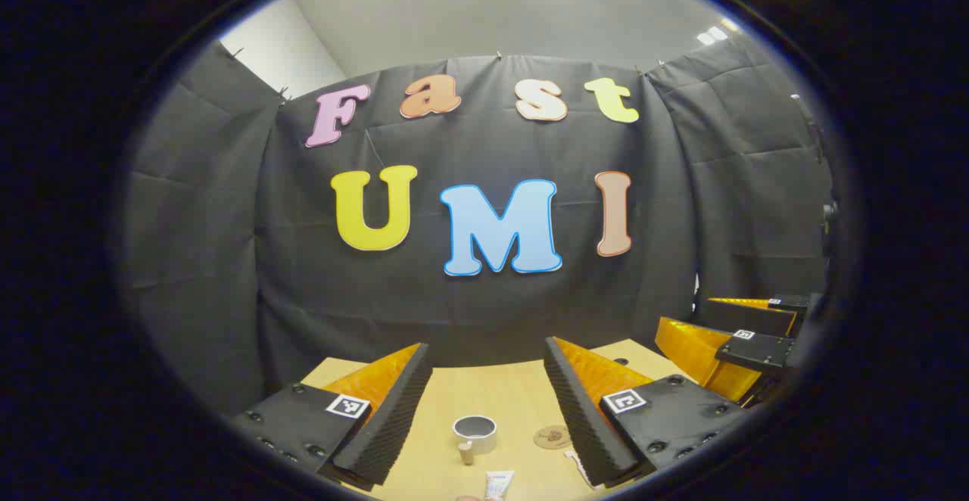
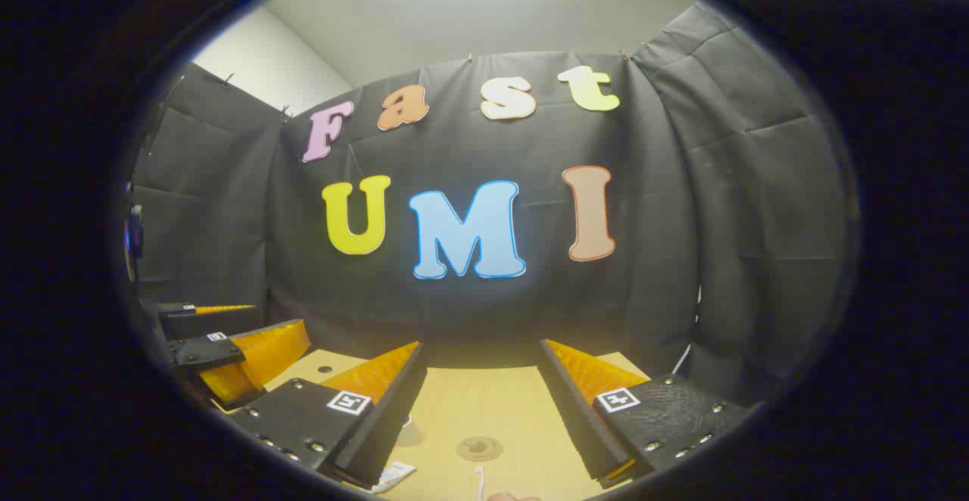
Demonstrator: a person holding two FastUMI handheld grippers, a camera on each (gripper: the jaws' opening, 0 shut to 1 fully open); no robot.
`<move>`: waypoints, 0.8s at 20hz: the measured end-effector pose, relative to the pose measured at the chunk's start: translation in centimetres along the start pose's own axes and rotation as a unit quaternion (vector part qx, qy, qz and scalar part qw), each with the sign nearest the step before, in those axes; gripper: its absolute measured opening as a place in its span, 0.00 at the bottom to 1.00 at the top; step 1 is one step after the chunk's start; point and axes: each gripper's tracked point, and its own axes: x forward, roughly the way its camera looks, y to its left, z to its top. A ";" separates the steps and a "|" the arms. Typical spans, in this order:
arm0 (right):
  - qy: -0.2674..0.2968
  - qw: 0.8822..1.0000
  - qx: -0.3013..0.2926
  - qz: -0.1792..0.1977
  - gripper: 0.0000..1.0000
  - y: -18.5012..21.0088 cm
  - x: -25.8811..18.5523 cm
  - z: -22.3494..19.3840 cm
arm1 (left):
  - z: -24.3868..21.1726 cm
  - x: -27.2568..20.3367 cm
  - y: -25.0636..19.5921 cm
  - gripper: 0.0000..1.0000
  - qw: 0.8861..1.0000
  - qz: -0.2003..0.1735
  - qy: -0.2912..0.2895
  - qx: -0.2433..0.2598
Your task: Put the toothbrush and toothpaste on the desktop into the cup, then pick up the cup and place it on the coaster on the desktop.
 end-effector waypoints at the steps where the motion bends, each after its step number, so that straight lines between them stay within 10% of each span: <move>1: 0.002 1.000 -0.005 -0.002 0.93 -0.1 0.0 0.0 | -0.3 0.1 -0.1 0.97 1.000 -0.001 0.003 0.001; 16: 0.029 0.999 -0.007 0.025 0.92 0.6 0.5 -1.1 | -0.9 1.1 0.6 0.95 1.000 0.002 0.013 0.006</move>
